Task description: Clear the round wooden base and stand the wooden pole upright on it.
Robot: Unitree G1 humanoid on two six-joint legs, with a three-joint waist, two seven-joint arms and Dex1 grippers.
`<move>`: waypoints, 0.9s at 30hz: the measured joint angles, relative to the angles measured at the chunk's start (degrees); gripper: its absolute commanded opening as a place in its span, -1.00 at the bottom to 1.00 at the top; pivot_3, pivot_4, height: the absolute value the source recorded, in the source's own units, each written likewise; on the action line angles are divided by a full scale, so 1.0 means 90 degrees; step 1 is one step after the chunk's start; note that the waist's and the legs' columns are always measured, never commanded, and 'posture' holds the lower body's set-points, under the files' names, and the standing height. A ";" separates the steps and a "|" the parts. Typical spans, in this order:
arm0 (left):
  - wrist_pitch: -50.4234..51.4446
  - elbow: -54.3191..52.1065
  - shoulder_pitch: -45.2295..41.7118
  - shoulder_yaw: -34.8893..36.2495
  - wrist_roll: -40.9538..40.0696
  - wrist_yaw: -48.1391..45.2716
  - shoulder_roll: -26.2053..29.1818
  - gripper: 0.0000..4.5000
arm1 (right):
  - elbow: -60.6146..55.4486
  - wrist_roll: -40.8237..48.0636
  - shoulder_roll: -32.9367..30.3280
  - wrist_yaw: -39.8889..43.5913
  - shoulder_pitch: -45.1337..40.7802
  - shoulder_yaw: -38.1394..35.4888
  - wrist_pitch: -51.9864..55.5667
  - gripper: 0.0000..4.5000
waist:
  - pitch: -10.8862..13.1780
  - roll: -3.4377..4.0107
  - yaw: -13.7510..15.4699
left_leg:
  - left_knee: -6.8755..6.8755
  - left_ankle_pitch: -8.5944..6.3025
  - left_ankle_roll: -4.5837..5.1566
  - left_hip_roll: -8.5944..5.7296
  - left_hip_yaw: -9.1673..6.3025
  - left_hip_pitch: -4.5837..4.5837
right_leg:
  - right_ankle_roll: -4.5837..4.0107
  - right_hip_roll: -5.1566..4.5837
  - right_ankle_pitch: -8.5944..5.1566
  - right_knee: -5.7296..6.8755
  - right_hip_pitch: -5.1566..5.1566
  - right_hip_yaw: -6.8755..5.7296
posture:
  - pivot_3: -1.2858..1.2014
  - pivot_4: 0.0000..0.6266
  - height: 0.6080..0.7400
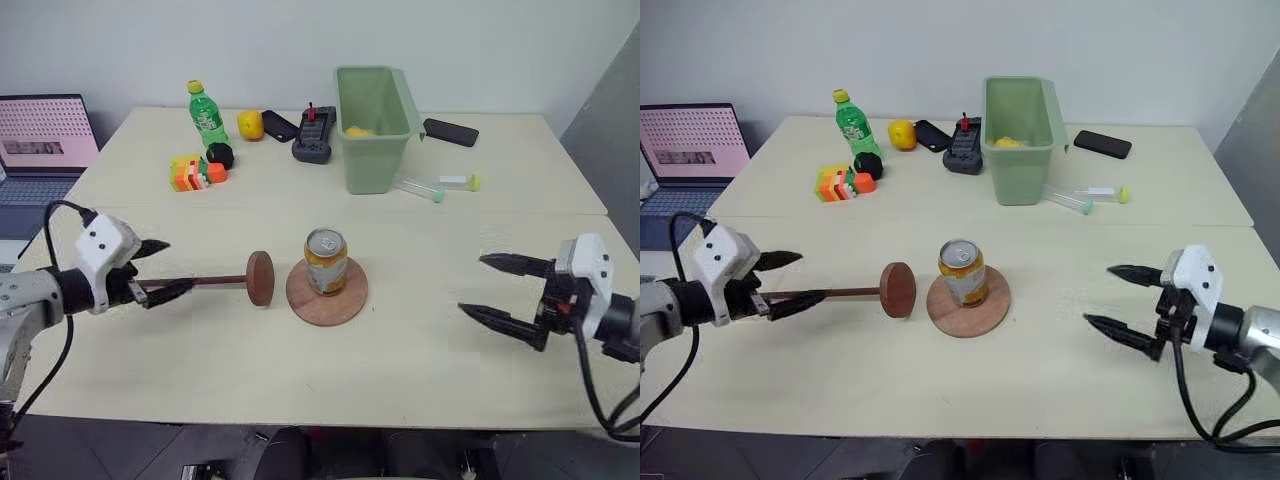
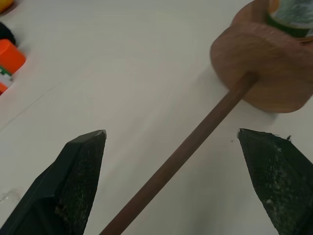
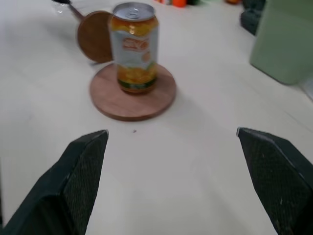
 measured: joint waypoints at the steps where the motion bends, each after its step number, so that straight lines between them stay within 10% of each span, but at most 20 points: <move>1: 0.0000 -0.0015 -0.0003 0.0004 -0.0007 -0.0001 0.0000 1.00 | 0.0000 0.0005 -0.0003 0.0006 -0.0006 -0.0004 0.0003 0.96 | 0.0001 0.0000 0.0002 | 0.0000 0.0000 0.0000 -0.0001 0.0000 -0.0001 | 0.0000 -0.0001 0.0000 0.0000 0.0000 0.0000 | 0.03 -0.52 1.00; 19: -0.0027 -0.0897 -0.0669 -0.0114 -0.0233 -0.0971 0.0013 1.00 | 0.0081 -0.0026 0.0361 -0.0179 -0.0588 0.0398 0.0204 0.96 | 0.0002 -0.0002 0.0003 | 0.0000 0.0000 0.0000 -0.0004 0.0008 -0.0003 | 0.0000 0.0006 0.0000 -0.0001 0.0000 -0.0001 | 0.03 -0.52 1.00; 27: 0.0371 -0.1118 -0.1471 -0.1252 -0.0414 -0.1818 0.0055 1.00 | 0.0103 -0.0670 0.1760 -0.1126 -0.1577 0.2262 0.0248 0.96 | 0.0009 -0.0005 -0.0026 | 0.0001 0.0000 -0.0001 -0.0001 0.0007 -0.0008 | 0.0000 0.0027 0.0000 0.0003 -0.0013 0.0002 | 0.03 -0.52 1.00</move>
